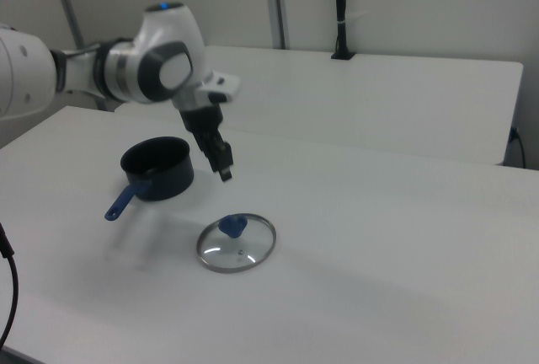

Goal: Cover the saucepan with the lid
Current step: 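Close the gripper on the blue knob of the glass lid, then lift the lid and carry it over the black saucepan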

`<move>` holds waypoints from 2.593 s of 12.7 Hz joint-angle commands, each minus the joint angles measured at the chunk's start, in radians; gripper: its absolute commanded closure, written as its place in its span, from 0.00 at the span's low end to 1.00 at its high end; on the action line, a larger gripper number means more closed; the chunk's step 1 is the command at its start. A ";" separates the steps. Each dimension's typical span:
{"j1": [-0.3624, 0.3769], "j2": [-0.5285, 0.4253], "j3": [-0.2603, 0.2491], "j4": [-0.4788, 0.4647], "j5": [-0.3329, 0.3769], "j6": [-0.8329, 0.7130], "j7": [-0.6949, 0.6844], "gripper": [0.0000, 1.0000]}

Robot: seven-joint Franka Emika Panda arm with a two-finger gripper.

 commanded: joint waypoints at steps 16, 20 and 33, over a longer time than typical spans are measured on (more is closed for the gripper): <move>-0.063 0.134 0.026 -0.113 -0.100 0.130 0.153 0.04; -0.066 0.138 0.026 -0.113 -0.100 0.130 0.151 0.53; -0.058 0.093 0.134 0.152 -0.076 -0.061 0.131 0.60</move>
